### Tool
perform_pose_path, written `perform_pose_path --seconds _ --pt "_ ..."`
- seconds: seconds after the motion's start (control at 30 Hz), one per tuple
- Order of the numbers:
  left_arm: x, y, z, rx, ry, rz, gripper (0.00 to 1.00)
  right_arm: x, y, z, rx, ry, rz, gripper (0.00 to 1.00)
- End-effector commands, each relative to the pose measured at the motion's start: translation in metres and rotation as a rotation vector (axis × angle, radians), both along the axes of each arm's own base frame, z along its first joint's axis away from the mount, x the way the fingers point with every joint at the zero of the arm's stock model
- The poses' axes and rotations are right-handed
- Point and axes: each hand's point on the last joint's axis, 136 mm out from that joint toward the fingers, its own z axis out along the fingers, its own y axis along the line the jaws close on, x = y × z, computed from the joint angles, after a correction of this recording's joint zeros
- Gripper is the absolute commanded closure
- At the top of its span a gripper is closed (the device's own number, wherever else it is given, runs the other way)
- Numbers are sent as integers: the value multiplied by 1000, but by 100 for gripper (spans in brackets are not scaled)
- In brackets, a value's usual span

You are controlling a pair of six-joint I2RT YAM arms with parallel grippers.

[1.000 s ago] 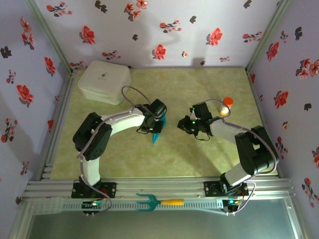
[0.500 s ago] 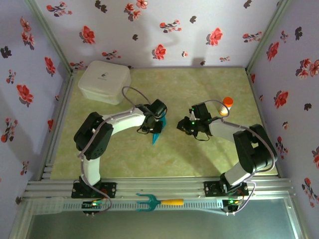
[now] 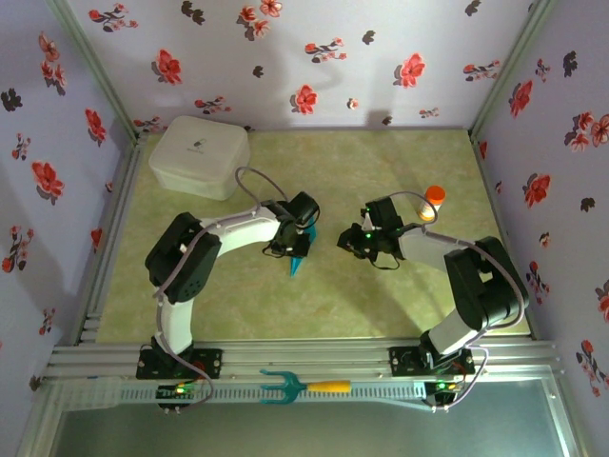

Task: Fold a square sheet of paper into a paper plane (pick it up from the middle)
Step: Move a paper plane to the center of the table.

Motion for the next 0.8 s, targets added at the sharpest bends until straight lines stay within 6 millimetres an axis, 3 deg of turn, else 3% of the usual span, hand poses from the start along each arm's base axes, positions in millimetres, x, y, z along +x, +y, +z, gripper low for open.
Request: perform_pose_path --seconds 0.0,0.53,0.77 --pt "-1 -6 -1 -1 17 2 83 0 6 1 18 13 9 78" --pt "-9 -10 -17 39 46 37 77 -1 6 -1 18 16 12 77" --pt "-9 0 -17 117 30 102 73 -2 5 4 7 3 24 77"
